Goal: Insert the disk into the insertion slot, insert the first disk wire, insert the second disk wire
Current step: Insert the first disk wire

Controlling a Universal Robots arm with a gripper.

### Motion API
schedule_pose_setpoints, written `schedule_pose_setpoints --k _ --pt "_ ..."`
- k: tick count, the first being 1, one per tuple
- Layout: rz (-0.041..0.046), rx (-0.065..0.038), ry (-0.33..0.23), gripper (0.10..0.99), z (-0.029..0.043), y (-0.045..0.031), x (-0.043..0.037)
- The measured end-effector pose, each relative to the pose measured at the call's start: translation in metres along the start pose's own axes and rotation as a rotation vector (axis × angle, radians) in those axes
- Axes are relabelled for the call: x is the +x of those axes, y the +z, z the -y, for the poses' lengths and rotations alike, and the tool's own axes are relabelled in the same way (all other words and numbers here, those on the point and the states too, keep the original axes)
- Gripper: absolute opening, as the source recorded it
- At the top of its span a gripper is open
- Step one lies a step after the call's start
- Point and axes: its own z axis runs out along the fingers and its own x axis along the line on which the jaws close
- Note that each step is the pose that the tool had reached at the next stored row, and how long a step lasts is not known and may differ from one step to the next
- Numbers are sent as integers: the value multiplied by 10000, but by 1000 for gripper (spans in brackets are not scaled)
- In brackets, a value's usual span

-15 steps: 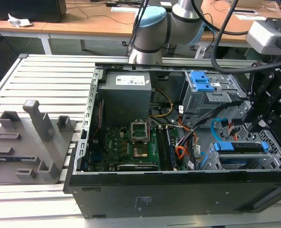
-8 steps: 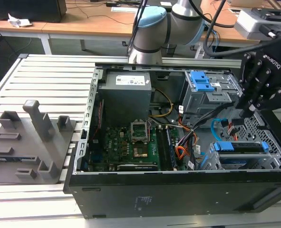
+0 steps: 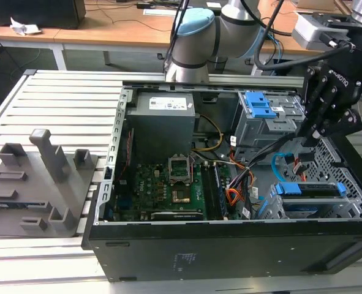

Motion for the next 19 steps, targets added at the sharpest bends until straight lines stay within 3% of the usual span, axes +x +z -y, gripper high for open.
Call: schedule_pose_setpoints --k 4,8,10,11,12,14,17,18,19 --pt "34 -20 1047 302 4 92 -2" --pt "-2 -20 1270 302 53 131 -4" --pt "-121 -9 1277 302 56 146 -4" --pt "-242 3 1281 302 57 153 -4" --pt "-306 9 1283 302 58 161 -4" --pt "-369 14 1286 302 61 205 -6" --pt "-385 13 1288 302 72 250 -6" --pt "-467 21 1292 302 74 253 -7" --pt "-495 24 1292 302 75 260 -7"
